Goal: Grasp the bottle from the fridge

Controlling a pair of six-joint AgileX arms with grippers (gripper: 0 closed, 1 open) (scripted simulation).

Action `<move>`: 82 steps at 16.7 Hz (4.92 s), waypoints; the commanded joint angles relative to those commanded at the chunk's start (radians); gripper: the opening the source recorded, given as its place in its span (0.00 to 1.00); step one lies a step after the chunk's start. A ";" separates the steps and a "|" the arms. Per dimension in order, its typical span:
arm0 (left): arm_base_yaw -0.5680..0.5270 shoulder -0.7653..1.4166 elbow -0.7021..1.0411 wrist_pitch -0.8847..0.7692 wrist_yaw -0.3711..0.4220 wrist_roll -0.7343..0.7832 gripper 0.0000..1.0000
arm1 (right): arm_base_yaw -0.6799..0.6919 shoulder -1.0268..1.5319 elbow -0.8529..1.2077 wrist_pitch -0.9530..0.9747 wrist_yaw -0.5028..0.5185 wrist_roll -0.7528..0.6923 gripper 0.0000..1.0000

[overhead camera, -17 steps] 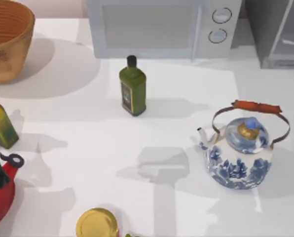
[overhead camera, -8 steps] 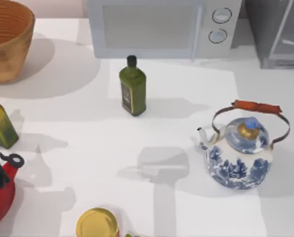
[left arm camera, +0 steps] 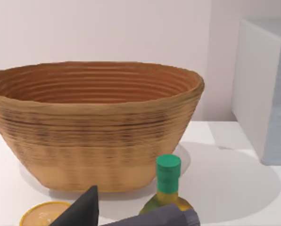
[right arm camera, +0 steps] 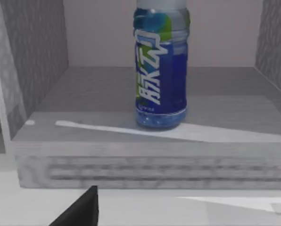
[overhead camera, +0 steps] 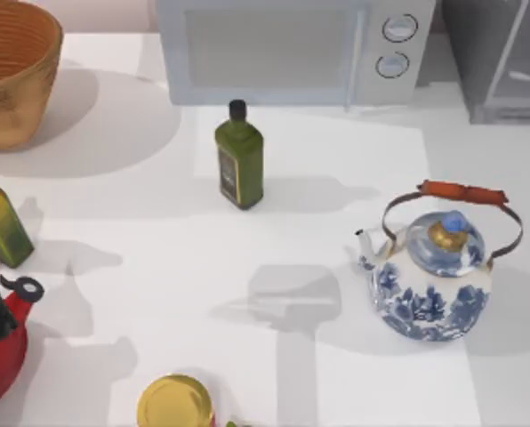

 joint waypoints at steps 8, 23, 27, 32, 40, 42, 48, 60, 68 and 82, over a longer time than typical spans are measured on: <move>0.000 0.000 0.000 0.000 0.000 0.000 1.00 | 0.102 0.155 0.308 -0.137 0.120 -0.018 1.00; 0.000 0.000 0.000 0.000 0.000 0.000 1.00 | 0.296 0.392 0.805 -0.421 0.315 -0.019 1.00; 0.000 0.000 0.000 0.000 0.000 0.000 1.00 | 0.310 0.465 0.949 -0.488 0.329 -0.020 1.00; 0.000 0.000 0.000 0.000 0.000 0.000 1.00 | 0.325 0.529 1.085 -0.563 0.345 -0.021 1.00; 0.000 0.000 0.000 0.000 0.000 0.000 1.00 | 0.325 0.529 1.085 -0.563 0.345 -0.021 0.62; 0.000 0.000 0.000 0.000 0.000 0.000 1.00 | 0.325 0.529 1.085 -0.563 0.345 -0.021 0.47; 0.000 0.000 0.000 0.000 0.000 0.000 1.00 | 0.325 0.529 1.085 -0.563 0.345 -0.021 0.02; 0.000 0.000 0.000 0.000 0.000 0.000 1.00 | 0.322 0.490 1.090 -0.602 0.344 -0.019 0.00; 0.000 0.000 0.000 0.000 0.000 0.000 1.00 | 0.322 0.399 1.110 -0.716 0.343 -0.018 0.00; 0.000 0.000 0.000 0.000 0.000 0.000 1.00 | 0.273 0.144 0.658 -0.544 0.298 -0.015 0.00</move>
